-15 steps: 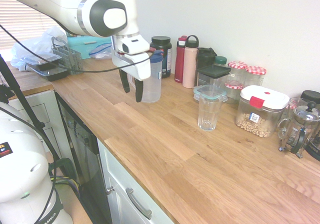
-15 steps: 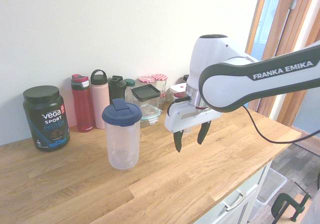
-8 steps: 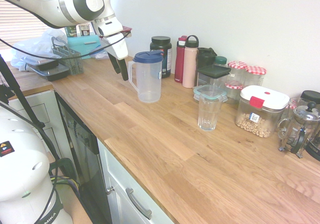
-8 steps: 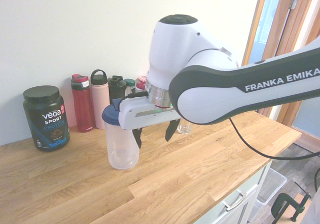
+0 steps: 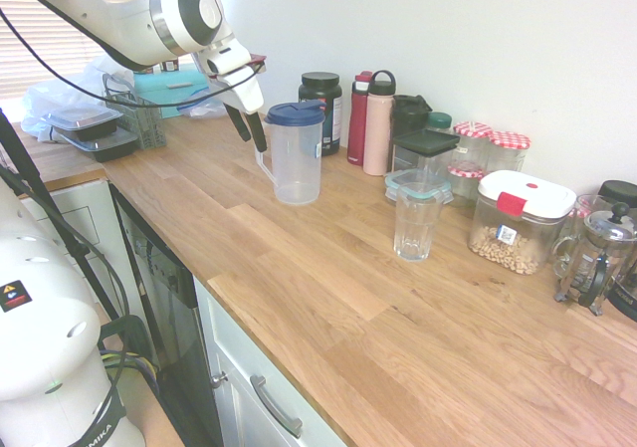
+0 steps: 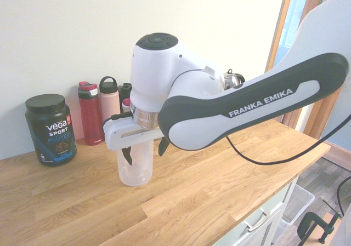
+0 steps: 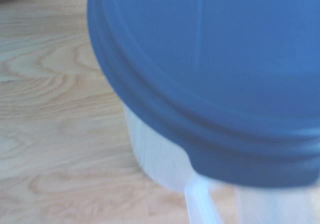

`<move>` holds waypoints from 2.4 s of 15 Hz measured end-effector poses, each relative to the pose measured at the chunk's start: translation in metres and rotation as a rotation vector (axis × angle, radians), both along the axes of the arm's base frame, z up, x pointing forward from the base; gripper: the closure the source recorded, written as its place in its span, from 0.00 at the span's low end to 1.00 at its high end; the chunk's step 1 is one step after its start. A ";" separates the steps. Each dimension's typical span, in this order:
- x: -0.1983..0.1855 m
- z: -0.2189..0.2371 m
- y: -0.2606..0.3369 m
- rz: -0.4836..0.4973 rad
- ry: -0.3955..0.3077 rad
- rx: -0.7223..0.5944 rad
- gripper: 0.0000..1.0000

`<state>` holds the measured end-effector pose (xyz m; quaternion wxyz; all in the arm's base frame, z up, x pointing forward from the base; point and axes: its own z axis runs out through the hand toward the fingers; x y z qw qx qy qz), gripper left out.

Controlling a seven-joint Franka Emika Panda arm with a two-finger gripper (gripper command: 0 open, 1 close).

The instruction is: Pour me some water

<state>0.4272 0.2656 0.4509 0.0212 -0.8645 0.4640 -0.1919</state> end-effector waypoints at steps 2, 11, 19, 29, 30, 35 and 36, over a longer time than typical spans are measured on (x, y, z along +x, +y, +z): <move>0.004 -0.006 0.000 0.008 -0.007 -0.008 1.00; 0.008 -0.001 -0.005 0.024 -0.038 -0.008 1.00; 0.010 0.000 -0.006 0.026 -0.048 -0.005 1.00; 0.011 -0.006 0.000 0.046 -0.053 -0.004 1.00; 0.011 -0.006 -0.001 0.045 -0.053 -0.004 1.00; -0.006 0.014 -0.011 0.105 -0.047 0.006 1.00; -0.017 0.027 -0.018 0.134 -0.045 0.001 1.00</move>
